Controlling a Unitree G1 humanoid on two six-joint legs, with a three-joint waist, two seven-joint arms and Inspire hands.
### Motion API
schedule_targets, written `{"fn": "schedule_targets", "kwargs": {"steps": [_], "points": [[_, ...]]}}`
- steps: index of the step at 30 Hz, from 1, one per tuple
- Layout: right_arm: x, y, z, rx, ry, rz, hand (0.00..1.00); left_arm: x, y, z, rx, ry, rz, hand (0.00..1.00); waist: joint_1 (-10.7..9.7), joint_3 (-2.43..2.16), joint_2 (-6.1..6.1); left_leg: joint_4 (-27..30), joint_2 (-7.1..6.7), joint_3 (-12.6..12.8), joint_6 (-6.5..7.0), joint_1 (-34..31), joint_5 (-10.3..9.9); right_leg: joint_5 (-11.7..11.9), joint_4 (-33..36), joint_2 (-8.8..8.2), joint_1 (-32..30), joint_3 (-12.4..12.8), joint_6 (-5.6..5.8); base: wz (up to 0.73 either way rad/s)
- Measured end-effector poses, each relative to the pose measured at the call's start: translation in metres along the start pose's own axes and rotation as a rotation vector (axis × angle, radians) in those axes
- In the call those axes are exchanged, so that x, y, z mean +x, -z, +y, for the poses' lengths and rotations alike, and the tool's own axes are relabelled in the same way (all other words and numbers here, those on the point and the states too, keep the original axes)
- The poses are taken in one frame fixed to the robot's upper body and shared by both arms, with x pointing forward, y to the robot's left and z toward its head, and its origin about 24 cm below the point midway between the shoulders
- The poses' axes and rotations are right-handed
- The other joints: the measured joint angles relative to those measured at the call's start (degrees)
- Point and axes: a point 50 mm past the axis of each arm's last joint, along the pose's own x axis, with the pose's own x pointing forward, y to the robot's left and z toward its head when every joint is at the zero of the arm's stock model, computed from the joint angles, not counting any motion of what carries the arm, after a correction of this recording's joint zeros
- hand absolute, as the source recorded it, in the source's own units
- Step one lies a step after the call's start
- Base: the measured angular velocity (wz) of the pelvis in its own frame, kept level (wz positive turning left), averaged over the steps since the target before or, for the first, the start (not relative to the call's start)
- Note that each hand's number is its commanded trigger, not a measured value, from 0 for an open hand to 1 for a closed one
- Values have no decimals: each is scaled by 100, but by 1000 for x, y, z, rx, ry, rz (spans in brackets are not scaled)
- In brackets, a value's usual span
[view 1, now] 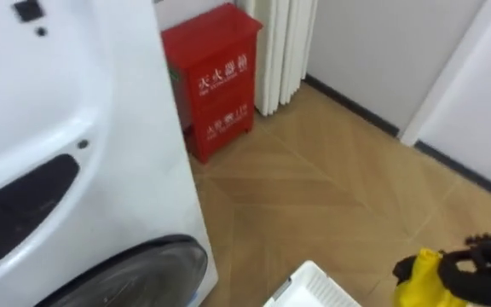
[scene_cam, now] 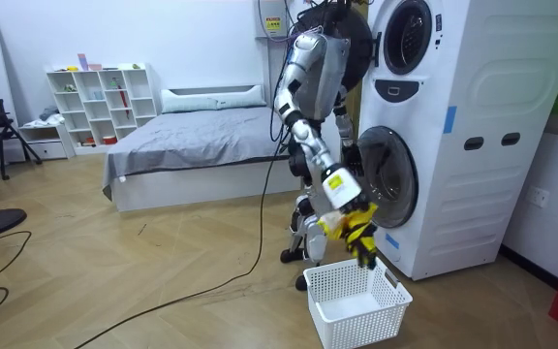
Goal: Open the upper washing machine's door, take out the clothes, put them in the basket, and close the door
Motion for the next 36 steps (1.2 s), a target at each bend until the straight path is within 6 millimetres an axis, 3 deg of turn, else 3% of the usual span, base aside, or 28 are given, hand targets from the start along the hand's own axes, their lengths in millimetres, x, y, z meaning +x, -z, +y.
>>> {"fn": "schedule_targets", "kwargs": {"steps": [2, 7, 11, 18, 19, 20, 25, 36], "points": [[4, -4, 6, -1, -15, -7, 100, 2, -11, -2, -36, 10, -26, 0, -19, 16, 131, 8, -44, 20, 17, -167, 10, -1, 127, 16, -237, 82, 15, -20], [14, -3, 14, 6, -16, 9, 100, 2, -27, -9, -59, 42, -91, 0, -20, 19, 265, 6, -93, -5, 71, -367, 45, 0, 277, 45, -528, 178, 26, -8], [18, -1, 13, 8, 3, 31, 100, 2, -30, -13, -54, 57, -99, 0, -17, 16, 387, 21, -118, -6, 97, -494, 60, 1, 331, 26, -674, 182, 34, 0], [18, 8, 26, 6, -24, 73, 100, 3, -26, -15, -57, 46, -77, 0, 7, 18, 426, 27, -142, -41, 133, -649, 97, -1, 392, 13, -844, 166, 39, 3], [19, 8, 29, 11, -30, 73, 74, 3, -26, -17, -61, 49, -70, 0, 7, 27, 444, 36, -140, -57, 133, -671, 97, 0, 386, 5, -859, 152, 38, 6], [18, 9, 32, 10, -39, 75, 0, 3, -26, -20, -58, 58, -64, 0, 7, 35, 465, 37, -140, -74, 133, -684, 97, -1, 382, -6, -865, 131, 37, 7], [19, 7, 42, 7, -75, 72, 0, 3, -32, -29, -61, 81, -64, 0, 4, 60, 529, 39, -195, -209, 190, -901, 146, -15, 473, -104, -1061, 8, 53, 17], [19, 3, 56, 40, -109, 55, 0, 3, -36, -31, -68, 88, -74, 0, 10, 78, 506, 102, -238, -457, 219, -1090, 184, -61, 480, -216, -1167, -193, 59, 12]]}}
